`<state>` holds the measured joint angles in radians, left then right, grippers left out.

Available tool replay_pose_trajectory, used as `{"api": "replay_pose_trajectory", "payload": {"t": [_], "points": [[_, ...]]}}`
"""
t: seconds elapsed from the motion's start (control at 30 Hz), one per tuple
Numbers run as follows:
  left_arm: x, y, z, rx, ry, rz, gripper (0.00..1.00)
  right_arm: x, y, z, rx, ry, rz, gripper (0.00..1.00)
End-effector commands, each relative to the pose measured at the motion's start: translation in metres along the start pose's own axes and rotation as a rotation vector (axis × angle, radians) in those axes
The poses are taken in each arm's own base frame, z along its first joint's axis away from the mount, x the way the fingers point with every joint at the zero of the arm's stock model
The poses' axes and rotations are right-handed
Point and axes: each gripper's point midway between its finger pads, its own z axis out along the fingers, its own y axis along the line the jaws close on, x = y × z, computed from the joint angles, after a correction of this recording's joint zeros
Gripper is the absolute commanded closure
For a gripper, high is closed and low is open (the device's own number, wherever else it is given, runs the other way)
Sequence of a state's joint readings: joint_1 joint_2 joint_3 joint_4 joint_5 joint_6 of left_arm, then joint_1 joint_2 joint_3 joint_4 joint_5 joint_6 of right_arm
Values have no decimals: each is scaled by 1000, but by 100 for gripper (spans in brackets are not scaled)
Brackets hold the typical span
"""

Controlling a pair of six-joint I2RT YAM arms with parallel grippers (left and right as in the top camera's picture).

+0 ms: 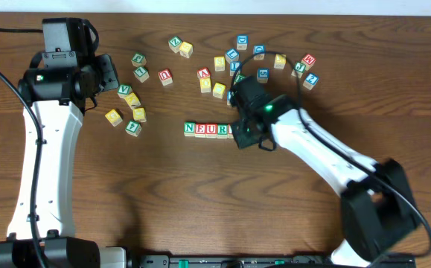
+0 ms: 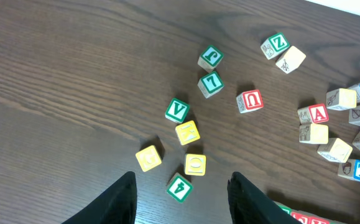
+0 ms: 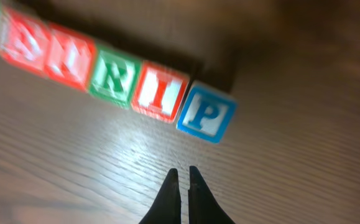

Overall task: Spell out NEURIPS
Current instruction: 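Raise right gripper from the row and move it up toward the pile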

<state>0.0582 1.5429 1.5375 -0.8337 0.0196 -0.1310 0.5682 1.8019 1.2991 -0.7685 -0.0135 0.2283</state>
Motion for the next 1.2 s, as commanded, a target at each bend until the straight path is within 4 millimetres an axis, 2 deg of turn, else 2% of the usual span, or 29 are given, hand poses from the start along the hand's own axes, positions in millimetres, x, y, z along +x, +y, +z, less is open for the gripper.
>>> {"api": "replay_pose_trajectory", "payload": {"t": [0.0,0.23,0.57,0.7,1.17], "points": [[-6,2,-2,-6,-14,-9,53,-19,-25,-22,50,-80,240,98],[-6,2,-2,-6,-14,-9,53,-11,-45,11,88,-10,422,99],[-6,2,-2,-6,-13,-9,53,-1,-42,43,75,59,438,99],[-6,2,-2,-6,-14,-9,53,-1,-38,49,53,71,421,99],[-6,2,-2,-6,-13,-9,53,-4,-34,49,25,63,376,99]]}}
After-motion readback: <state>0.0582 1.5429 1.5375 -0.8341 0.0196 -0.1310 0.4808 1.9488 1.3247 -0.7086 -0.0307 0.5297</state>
